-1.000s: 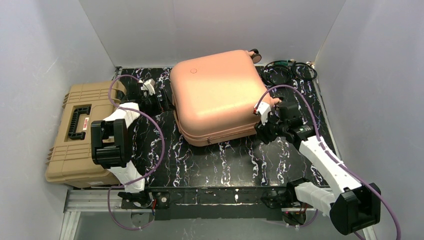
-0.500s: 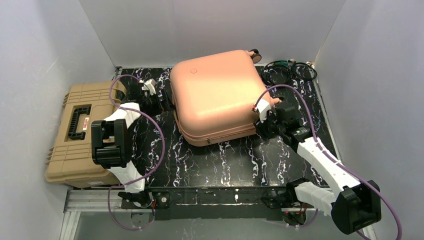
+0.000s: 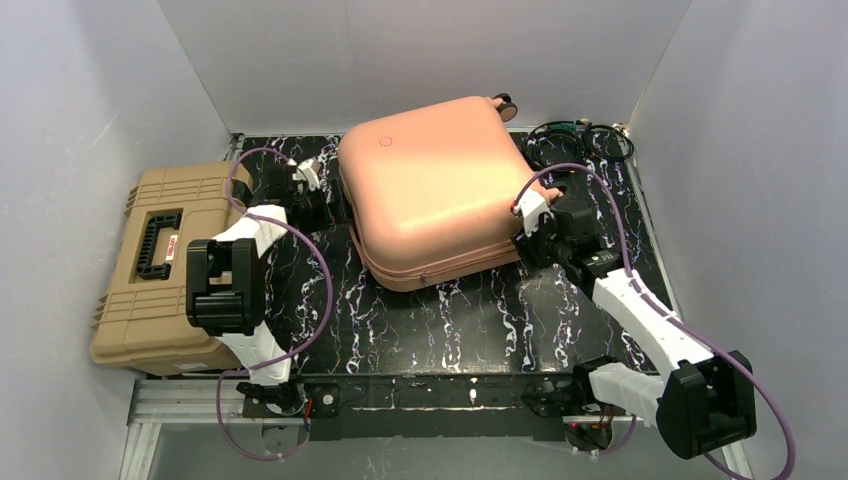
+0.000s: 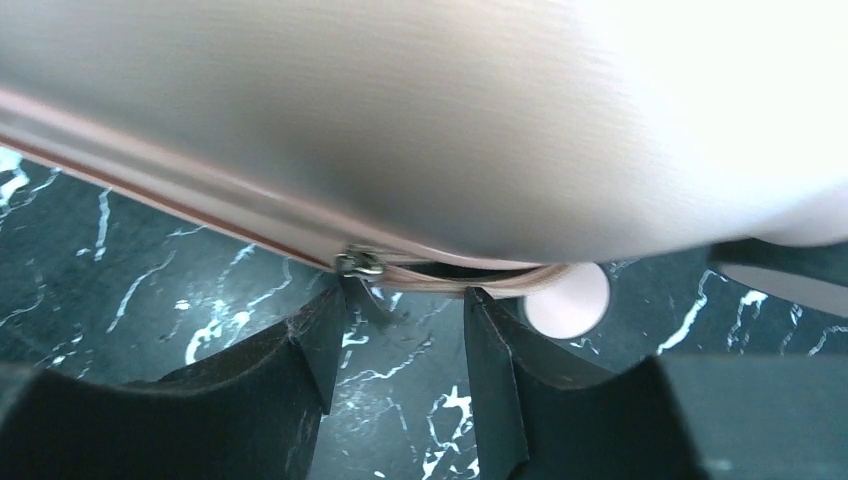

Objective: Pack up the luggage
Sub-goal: Zip the luggage at the center of the board.

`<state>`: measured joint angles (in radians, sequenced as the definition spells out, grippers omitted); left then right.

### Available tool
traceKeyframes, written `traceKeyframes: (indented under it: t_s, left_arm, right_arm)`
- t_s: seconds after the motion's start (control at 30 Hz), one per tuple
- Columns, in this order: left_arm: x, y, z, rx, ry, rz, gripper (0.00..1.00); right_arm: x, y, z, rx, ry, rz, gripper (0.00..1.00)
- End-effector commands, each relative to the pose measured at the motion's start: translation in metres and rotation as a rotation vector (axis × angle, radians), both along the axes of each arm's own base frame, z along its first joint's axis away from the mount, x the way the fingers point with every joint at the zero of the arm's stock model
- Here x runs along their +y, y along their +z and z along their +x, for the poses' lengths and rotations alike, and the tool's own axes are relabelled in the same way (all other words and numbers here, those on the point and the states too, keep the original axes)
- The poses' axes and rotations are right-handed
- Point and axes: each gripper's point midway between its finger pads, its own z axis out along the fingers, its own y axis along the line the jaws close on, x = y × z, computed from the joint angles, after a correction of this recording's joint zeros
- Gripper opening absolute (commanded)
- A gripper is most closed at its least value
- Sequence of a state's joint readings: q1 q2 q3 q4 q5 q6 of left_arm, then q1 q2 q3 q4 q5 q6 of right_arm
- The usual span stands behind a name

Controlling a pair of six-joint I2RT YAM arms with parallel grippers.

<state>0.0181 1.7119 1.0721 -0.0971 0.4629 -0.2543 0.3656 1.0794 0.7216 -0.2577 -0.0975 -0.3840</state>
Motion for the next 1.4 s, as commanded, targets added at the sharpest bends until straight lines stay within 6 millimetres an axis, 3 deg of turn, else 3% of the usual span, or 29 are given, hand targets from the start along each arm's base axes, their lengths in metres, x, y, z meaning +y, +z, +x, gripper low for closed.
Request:
traceKeyframes:
  t_s: [0.0,0.17,0.23,0.37,0.5,0.67,0.83,1.0,1.23,1.37]
  left_arm:
    - [-0.032,0.001,-0.004,0.002,-0.078,-0.007,0.99]
    - [-0.055,0.005,-0.004,0.006,-0.116,-0.034,0.99]
    - [-0.063,0.007,-0.006,0.006,-0.129,-0.04,0.99]
    - [-0.072,0.009,-0.01,0.007,-0.142,-0.055,0.99]
    - [-0.074,0.009,-0.012,0.006,-0.134,-0.066,0.99]
    - [-0.075,0.004,-0.014,0.017,-0.115,-0.068,0.91]
    - [-0.079,0.004,-0.017,0.019,-0.108,-0.065,0.89]
    - [-0.078,0.005,-0.019,0.008,-0.102,-0.067,0.89]
    - [-0.078,-0.002,-0.02,0.017,-0.1,-0.067,0.89]
    - [-0.077,-0.001,-0.02,0.014,-0.098,-0.065,0.89]
  right_arm:
    - [-0.024,0.012,0.028,-0.075,-0.083,0.022,0.56]
    - [-0.058,0.012,0.046,-0.067,-0.166,0.015,0.55]
    - [-0.061,0.016,0.048,-0.059,-0.162,0.015,0.55]
    - [-0.048,0.024,0.03,-0.053,-0.061,0.04,0.57]
    - [-0.031,0.025,-0.002,-0.033,0.088,0.037,0.57]
    - [-0.005,0.02,-0.026,0.004,0.189,0.047,0.56]
    - [0.01,0.016,-0.015,-0.025,0.124,-0.012,0.56]
    - [-0.019,0.018,0.007,-0.106,-0.067,-0.121,0.56]
    - [-0.027,0.021,0.004,-0.119,-0.087,-0.146,0.52]
    - [-0.026,0.01,-0.001,-0.103,-0.069,-0.149,0.51]
